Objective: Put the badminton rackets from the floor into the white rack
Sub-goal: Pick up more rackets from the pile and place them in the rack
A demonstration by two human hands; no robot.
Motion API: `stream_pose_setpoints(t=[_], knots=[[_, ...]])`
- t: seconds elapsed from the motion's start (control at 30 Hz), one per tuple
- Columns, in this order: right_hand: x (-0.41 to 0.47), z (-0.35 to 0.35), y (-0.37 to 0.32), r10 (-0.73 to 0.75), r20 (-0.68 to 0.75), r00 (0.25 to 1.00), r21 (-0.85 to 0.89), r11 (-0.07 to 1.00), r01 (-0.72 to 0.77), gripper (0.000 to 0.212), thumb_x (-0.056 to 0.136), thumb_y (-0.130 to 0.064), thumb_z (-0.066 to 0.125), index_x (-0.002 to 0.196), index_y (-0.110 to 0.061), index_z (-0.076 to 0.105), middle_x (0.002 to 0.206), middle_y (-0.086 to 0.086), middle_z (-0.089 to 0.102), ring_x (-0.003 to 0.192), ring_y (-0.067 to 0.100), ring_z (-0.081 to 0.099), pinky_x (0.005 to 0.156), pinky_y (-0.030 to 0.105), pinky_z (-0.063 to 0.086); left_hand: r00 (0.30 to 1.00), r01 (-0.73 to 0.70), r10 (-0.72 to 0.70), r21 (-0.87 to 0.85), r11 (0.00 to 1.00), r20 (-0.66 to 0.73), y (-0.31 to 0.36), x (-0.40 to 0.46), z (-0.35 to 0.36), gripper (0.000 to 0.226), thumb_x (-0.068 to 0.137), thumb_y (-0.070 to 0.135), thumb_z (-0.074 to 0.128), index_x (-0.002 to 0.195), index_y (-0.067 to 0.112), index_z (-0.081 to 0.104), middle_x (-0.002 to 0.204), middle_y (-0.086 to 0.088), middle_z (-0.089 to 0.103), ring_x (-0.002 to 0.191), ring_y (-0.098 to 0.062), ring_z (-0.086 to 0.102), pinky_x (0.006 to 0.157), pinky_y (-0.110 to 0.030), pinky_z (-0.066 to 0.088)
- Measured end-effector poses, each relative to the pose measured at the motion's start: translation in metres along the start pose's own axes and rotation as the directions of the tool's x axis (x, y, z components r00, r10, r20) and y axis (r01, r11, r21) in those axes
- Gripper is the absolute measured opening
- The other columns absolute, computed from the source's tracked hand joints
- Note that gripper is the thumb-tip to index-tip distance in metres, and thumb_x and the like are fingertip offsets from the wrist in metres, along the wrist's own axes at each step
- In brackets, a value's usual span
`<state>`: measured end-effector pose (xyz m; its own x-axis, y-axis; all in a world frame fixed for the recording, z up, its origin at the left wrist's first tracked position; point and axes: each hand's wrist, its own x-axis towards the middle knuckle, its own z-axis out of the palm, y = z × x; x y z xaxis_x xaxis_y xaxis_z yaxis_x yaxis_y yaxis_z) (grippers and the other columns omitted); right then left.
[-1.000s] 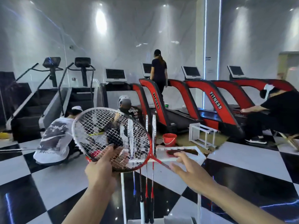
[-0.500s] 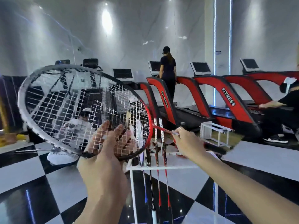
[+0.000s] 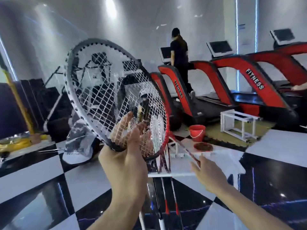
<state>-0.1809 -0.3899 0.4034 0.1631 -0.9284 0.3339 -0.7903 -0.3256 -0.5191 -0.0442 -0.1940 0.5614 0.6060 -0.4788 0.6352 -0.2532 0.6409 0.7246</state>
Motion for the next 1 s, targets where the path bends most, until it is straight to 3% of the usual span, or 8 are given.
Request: stream_pose_setpoints(t=[0.2, 0.27, 0.33, 0.43, 0.57, 0.83, 0.93, 1.0], knots=[[0.014, 0.043, 0.066, -0.185, -0.069, 0.980, -0.393, 0.908, 0.143, 0.059, 0.088, -0.054, 0.025, 0.063, -0.014, 0.060, 0.054, 0.004, 0.061, 0.056, 0.028, 0.061, 0.055, 0.038, 0.048, 0.992, 0.123, -0.117, 0.195, 0.973, -0.044, -0.061, -0.016, 0.046, 0.037, 0.085, 0.026, 0.060, 0.053, 0.015, 0.045, 0.030, 0.006, 0.033, 0.030, -0.007, 0.027, 0.035, -0.017, 0.024], [0.011, 0.044, 0.068, -0.261, -0.104, 0.960, -0.429, 0.882, 0.193, 0.054, 0.084, -0.056, 0.031, 0.067, -0.014, 0.060, 0.058, 0.003, 0.061, 0.057, 0.028, 0.060, 0.058, 0.038, 0.048, 0.988, 0.154, -0.147, 0.197, 0.968, -0.052, -0.086, -0.022, 0.056, 0.035, 0.087, 0.024, 0.059, 0.055, 0.016, 0.049, 0.030, 0.008, 0.039, 0.029, -0.003, 0.032, 0.034, -0.012, 0.025], [0.008, 0.043, 0.070, -0.284, -0.103, 0.953, -0.450, 0.868, 0.210, 0.058, 0.084, -0.059, 0.030, 0.077, -0.013, 0.064, 0.066, 0.003, 0.064, 0.062, 0.027, 0.061, 0.062, 0.038, 0.049, 0.978, 0.208, -0.196, 0.247, 0.947, -0.071, -0.112, -0.024, 0.066, 0.027, 0.088, 0.026, 0.058, 0.063, 0.016, 0.058, 0.046, 0.012, 0.054, 0.040, 0.001, 0.046, 0.045, -0.012, 0.041], [0.006, 0.039, 0.073, -0.301, -0.096, 0.949, -0.447, 0.865, 0.229, 0.058, 0.083, -0.059, 0.029, 0.084, -0.013, 0.065, 0.071, 0.002, 0.066, 0.065, 0.025, 0.061, 0.064, 0.037, 0.050, 0.966, 0.257, -0.248, 0.310, 0.915, -0.067, -0.148, -0.027, 0.081, 0.017, 0.091, 0.029, 0.056, 0.079, 0.022, 0.065, 0.065, 0.006, 0.066, 0.059, -0.014, 0.063, 0.065, -0.040, 0.058], [0.001, 0.035, 0.067, -0.286, -0.081, 0.955, -0.402, 0.886, 0.231, 0.053, 0.079, -0.059, 0.031, 0.078, -0.015, 0.062, 0.068, 0.000, 0.062, 0.063, 0.024, 0.060, 0.064, 0.039, 0.051, 0.941, 0.326, -0.328, 0.465, 0.823, -0.080, -0.177, -0.023, 0.100, 0.023, 0.093, 0.024, 0.052, 0.077, 0.010, 0.057, 0.057, -0.004, 0.056, 0.044, -0.014, 0.043, 0.044, -0.030, 0.039], [-0.007, 0.033, 0.070, -0.262, -0.024, 0.965, -0.391, 0.891, 0.232, 0.052, 0.078, -0.062, 0.031, 0.081, -0.020, 0.062, 0.069, -0.002, 0.061, 0.066, 0.020, 0.060, 0.068, 0.039, 0.048, 0.928, 0.329, -0.366, 0.602, 0.727, -0.065, -0.214, -0.020, 0.108, 0.024, 0.095, 0.017, 0.050, 0.071, 0.019, 0.047, 0.063, 0.000, 0.056, 0.049, -0.013, 0.045, 0.049, -0.027, 0.040], [-0.006, 0.031, 0.072, -0.208, 0.053, 0.977, -0.347, 0.913, 0.214, 0.053, 0.075, -0.063, 0.033, 0.084, -0.021, 0.063, 0.072, -0.001, 0.064, 0.070, 0.019, 0.062, 0.071, 0.039, 0.053, 0.922, 0.334, -0.385, 0.607, 0.721, -0.050, -0.215, -0.020, 0.112, 0.013, 0.096, 0.018, 0.048, 0.092, 0.008, 0.056, 0.063, 0.000, 0.055, 0.045, -0.009, 0.042, 0.042, -0.022, 0.034], [-0.005, 0.029, 0.074, -0.226, 0.060, 0.972, -0.325, 0.916, 0.233, 0.056, 0.075, -0.063, 0.031, 0.089, -0.020, 0.064, 0.078, -0.002, 0.066, 0.075, 0.019, 0.064, 0.073, 0.038, 0.055, 0.910, 0.365, -0.409, 0.598, 0.713, -0.068, -0.213, -0.019, 0.112, 0.024, 0.096, 0.019, 0.047, 0.112, 0.003, 0.054, 0.063, 0.000, 0.054, 0.042, -0.008, 0.040, 0.039, -0.020, 0.031]])
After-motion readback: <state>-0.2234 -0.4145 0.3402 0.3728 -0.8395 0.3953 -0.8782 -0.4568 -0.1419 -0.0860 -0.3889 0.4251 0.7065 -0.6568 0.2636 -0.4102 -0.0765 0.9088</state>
